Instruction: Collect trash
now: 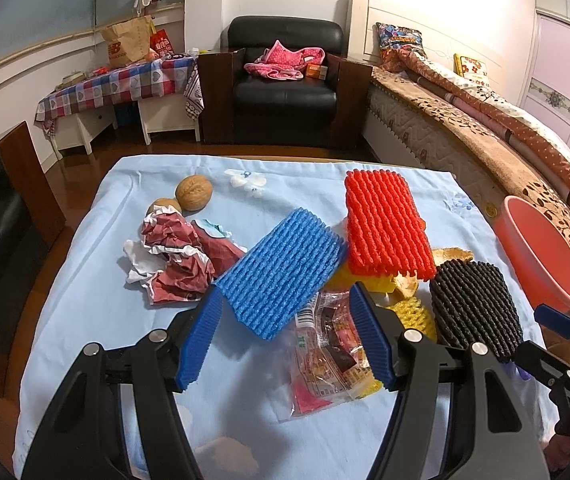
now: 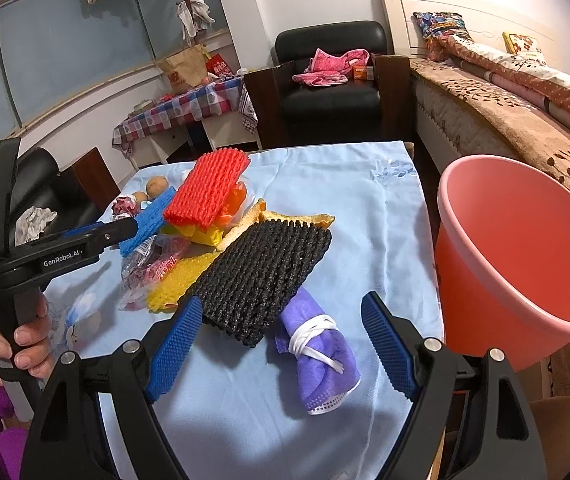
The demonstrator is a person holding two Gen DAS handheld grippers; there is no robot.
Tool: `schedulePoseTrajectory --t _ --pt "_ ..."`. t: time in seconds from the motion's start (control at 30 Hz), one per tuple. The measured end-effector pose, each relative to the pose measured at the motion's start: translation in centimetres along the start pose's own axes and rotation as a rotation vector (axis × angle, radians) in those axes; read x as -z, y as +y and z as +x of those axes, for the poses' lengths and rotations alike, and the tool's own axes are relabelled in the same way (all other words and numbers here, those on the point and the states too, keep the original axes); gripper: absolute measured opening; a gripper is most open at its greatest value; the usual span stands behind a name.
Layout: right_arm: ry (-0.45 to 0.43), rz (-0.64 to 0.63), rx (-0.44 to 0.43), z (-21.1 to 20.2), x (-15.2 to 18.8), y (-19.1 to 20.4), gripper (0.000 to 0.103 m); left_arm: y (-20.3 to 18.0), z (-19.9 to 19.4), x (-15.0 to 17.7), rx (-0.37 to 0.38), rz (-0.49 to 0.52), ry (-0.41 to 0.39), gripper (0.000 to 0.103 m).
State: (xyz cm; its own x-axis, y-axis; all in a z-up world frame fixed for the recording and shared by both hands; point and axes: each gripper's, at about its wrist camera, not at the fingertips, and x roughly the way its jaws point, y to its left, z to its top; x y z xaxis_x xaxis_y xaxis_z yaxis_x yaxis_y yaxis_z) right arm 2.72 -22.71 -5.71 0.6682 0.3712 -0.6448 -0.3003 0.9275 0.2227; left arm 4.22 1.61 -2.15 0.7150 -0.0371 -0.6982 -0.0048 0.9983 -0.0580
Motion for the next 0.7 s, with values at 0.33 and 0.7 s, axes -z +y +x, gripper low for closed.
schedulePoseTrajectory --t 0.33,0.7 --pt "0.003 -0.003 0.0 0.3 -0.2 0.1 0.081 0.3 0.3 -0.3 0.013 -0.003 -0.009 0.066" --pt "0.008 0.05 -0.021 0.6 -1.1 -0.7 0.081 2.6 1.0 -1.6 0.059 0.012 -0.023 0.066"
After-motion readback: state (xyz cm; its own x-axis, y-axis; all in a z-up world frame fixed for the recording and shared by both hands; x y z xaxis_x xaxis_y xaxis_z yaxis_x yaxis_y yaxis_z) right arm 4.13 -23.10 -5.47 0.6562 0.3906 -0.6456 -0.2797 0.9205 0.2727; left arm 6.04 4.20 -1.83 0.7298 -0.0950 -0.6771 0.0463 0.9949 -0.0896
